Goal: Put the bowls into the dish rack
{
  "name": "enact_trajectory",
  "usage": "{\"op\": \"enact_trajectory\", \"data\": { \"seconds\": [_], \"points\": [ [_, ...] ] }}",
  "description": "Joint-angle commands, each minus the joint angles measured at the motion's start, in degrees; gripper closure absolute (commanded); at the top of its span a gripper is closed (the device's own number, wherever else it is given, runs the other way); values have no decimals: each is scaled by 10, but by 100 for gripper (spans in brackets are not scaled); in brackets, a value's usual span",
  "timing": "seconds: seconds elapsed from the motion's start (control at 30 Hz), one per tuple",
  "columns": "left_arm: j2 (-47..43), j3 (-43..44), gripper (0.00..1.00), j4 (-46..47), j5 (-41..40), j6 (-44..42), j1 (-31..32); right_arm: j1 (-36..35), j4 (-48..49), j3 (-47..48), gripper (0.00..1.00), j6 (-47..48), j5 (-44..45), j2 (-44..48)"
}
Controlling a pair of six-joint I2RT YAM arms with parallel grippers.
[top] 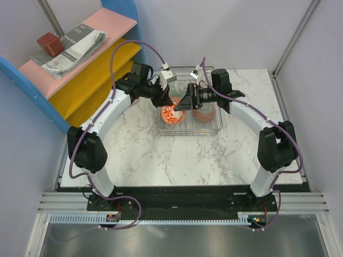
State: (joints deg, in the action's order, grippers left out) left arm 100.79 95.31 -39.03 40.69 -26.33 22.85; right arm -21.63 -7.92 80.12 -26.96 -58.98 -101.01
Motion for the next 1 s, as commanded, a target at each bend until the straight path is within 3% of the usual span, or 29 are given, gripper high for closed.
{"op": "enact_trajectory", "data": {
  "seconds": [0.0, 0.77, 0.97],
  "points": [
    [-9, 25, 98, 20, 13, -12, -3, -3, 36, -6, 2, -11, -26, -4],
    [-46, -24, 98, 96, -41, -7, -9, -3, 54, -11, 2, -32, -68, -18],
    [-49, -36, 98, 108, -42, -4, -9, -2, 114, -22, 3, -77, -90, -17]
  ]
}}
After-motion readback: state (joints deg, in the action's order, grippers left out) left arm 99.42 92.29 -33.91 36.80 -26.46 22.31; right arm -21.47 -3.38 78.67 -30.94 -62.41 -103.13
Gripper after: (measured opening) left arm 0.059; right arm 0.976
